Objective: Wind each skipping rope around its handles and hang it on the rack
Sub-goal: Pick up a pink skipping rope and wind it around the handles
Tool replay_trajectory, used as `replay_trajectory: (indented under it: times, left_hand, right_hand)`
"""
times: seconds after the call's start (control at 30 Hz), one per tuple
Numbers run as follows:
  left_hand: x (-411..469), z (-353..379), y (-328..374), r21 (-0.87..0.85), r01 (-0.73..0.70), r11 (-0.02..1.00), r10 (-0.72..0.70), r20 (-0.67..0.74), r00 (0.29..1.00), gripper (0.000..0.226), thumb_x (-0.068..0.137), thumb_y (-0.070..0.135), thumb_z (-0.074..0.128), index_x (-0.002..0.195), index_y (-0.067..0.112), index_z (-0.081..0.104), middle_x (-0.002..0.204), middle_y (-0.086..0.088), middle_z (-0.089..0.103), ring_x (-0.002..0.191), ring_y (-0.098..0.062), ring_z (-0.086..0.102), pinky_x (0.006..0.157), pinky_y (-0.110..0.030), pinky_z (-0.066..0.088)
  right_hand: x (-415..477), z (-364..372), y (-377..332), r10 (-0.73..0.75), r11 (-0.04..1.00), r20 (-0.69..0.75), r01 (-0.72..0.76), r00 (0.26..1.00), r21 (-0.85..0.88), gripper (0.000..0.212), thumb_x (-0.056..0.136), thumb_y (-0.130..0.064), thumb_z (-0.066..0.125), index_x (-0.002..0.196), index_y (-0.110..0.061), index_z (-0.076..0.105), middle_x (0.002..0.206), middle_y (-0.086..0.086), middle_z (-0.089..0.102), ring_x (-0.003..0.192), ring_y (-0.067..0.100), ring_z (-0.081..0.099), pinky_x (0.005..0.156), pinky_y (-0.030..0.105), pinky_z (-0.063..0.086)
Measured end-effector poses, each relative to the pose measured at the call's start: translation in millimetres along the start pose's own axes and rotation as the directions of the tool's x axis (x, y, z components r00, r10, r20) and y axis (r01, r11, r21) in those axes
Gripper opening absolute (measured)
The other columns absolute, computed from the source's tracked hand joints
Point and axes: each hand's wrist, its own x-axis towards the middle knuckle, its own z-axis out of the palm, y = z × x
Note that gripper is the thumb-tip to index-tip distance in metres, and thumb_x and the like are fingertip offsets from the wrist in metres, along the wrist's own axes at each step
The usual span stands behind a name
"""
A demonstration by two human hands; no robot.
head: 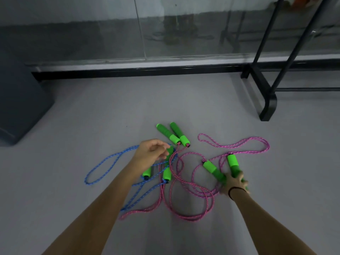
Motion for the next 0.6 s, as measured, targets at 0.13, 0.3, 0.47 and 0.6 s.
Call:
replay_trajectory:
  times: [0.13, 0.3, 0.47, 0.6]
  left_hand:
    - [0, 1, 1, 0.005, 0.016, 1.000, -0.016, 0.015, 1.000, 0.021, 0.093, 0.001, 0.048, 0.106, -0.010, 0.060, 0.076, -0.007, 0.062, 0.052, 0.006, 0.061, 0.052, -0.005, 0.045]
    - [-2, 3, 2, 0.012, 0.023, 1.000, -0.024, 0.028, 0.999, 0.020, 0.093, 0.002, 0.049, 0.105, -0.007, 0.061, 0.077, -0.006, 0.063, 0.053, 0.006, 0.062, 0.052, -0.005, 0.045]
    - [-4, 2, 10, 0.013, 0.015, 1.000, -0.016, 0.040, 0.999, 0.018, 0.093, 0.006, 0.051, 0.102, -0.002, 0.064, 0.077, -0.006, 0.065, 0.054, 0.005, 0.062, 0.054, -0.006, 0.047]
    - [-5, 0, 36, -0.030, 0.017, 0.999, -0.016, 0.039, 0.999, 0.014, 0.092, 0.005, 0.052, 0.089, 0.008, 0.065, 0.075, -0.002, 0.065, 0.051, 0.005, 0.061, 0.061, -0.017, 0.047]
  right_hand:
    - [0, 12, 7, 0.040, 0.997, -0.152, -0.048, 0.988, -0.053, 0.036, 0.092, -0.036, 0.045, 0.127, -0.031, 0.049, 0.131, 0.014, 0.034, 0.123, 0.035, 0.032, 0.100, 0.046, 0.036]
    - [-17, 5, -4, -0.041, 0.998, -0.171, 0.048, 0.984, 0.036, 0.065, 0.073, -0.044, 0.066, 0.131, -0.026, 0.041, 0.119, 0.016, 0.046, 0.113, 0.036, 0.044, 0.092, 0.040, 0.041]
    - [-50, -28, -40, -0.213, 0.890, -0.254, 0.295, 0.943, 0.347, 0.053, 0.072, -0.026, 0.072, 0.116, -0.011, 0.046, 0.108, 0.017, 0.047, 0.094, 0.039, 0.058, 0.084, 0.038, 0.048]
    - [-90, -68, -77, -0.289, 0.759, -0.364, 0.444, 0.885, 0.477, 0.056, 0.069, -0.022, 0.074, 0.113, -0.010, 0.041, 0.107, 0.017, 0.058, 0.095, 0.035, 0.059, 0.074, 0.032, 0.042]
